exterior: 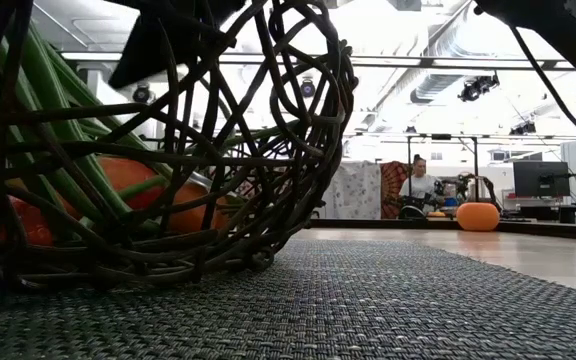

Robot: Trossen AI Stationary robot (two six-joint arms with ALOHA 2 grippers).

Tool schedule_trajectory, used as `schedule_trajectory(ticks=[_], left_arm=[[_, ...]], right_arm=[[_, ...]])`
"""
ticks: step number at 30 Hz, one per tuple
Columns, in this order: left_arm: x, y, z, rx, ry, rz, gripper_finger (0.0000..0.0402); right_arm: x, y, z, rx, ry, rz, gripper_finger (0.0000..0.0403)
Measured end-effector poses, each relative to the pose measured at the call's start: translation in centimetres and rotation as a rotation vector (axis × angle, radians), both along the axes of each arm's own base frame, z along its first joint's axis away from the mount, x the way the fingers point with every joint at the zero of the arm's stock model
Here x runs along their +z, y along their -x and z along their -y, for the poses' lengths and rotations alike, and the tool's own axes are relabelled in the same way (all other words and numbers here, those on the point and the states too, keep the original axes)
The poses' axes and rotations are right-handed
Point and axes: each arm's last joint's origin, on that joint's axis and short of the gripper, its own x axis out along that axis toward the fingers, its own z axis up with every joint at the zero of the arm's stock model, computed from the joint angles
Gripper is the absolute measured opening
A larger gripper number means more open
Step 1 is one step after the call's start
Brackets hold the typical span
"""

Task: Build produce basket
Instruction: Put the green string beans into the black wire basket

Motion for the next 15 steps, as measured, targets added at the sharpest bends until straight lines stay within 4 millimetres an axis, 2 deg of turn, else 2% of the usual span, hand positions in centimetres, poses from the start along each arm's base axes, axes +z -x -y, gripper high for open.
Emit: schedule_trajectory(ticks=[5,8,12,15], left_arm=[[0.0,0.2,-0.1,0.006,-0.008,-0.005,0.0000],[0.1,0.4,-0.1,0.016,-0.027,-0.011,0.0000],[0.1,0.7,-0.2,0.022,-0.037,-0.011,0.0000],[0.2,0.9,-0.3,0.026,-0.046,-0.013,0.0000]], right_arm=[[0.3,-0.3,1.0,-0.032,-0.289,-0.008,0.0262],[0.8,-0.2,2.6,-0.075,-0.358,-0.009,0.0257],[3.2,0.4,4.4,-0.106,-0.427,0.038,0.0255],[5.4,1.0,4.5,-0.062,-0.495,0.090,0.0255]])
